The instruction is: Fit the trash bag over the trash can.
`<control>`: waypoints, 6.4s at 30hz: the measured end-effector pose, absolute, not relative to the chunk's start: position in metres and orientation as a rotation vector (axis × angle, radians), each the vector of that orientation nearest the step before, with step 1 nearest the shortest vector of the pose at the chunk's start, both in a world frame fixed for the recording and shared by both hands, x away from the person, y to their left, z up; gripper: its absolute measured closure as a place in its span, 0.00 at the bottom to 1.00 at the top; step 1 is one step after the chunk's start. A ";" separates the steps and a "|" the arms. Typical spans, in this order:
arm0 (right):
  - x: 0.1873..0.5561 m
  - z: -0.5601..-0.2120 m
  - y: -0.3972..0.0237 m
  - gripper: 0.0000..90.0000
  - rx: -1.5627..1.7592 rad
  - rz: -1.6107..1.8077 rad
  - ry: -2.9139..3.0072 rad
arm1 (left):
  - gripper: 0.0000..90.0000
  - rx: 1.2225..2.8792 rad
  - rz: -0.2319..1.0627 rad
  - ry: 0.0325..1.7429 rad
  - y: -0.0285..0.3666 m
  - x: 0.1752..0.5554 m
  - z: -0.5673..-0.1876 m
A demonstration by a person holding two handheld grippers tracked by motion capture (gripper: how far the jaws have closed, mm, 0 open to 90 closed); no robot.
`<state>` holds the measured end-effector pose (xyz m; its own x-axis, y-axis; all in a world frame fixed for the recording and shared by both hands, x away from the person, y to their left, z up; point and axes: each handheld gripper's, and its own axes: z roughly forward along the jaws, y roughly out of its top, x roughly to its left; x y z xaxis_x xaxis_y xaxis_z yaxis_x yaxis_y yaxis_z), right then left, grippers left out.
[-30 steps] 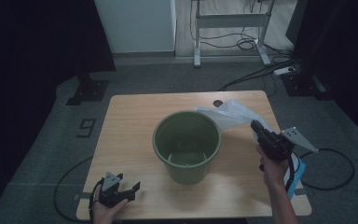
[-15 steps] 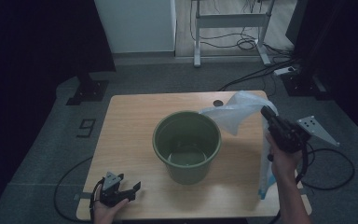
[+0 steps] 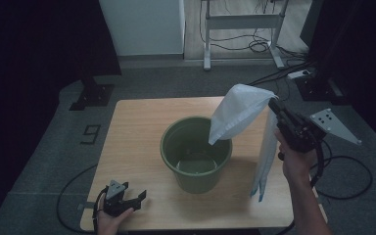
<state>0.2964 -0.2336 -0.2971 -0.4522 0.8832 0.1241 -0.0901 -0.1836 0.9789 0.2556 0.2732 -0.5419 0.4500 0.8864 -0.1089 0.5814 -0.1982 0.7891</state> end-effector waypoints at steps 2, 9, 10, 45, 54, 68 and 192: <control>0.295 -0.296 -0.229 0.99 0.956 1.727 1.365 | 0.18 1.894 0.479 1.237 0.274 0.256 -0.542; 0.296 -0.295 -0.214 0.99 0.940 1.731 1.404 | 0.18 1.890 0.480 1.239 0.274 0.255 -0.541; 0.297 -0.292 -0.212 0.99 0.932 1.730 1.406 | 0.18 1.890 0.480 1.239 0.274 0.255 -0.541; 0.292 -0.338 -0.157 0.99 0.856 1.655 1.590 | 0.18 1.884 0.469 1.243 0.276 0.255 -0.540; 0.294 -0.362 -0.137 0.99 0.849 1.642 1.670 | 0.18 1.882 0.468 1.245 0.277 0.255 -0.540; 0.288 -0.388 -0.145 0.99 0.893 1.622 1.680 | 0.18 1.867 0.473 1.241 0.277 0.254 -0.536; 0.258 -0.359 -0.153 0.99 0.882 1.484 1.523 | 0.23 1.693 0.586 0.991 0.226 0.228 -0.420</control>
<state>0.2580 -0.1533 -0.3586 -0.4230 0.9025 -0.0807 -0.0570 0.0624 0.9964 0.2278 0.2261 -0.4203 0.5387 0.8382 -0.0849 0.3297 -0.1170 0.9368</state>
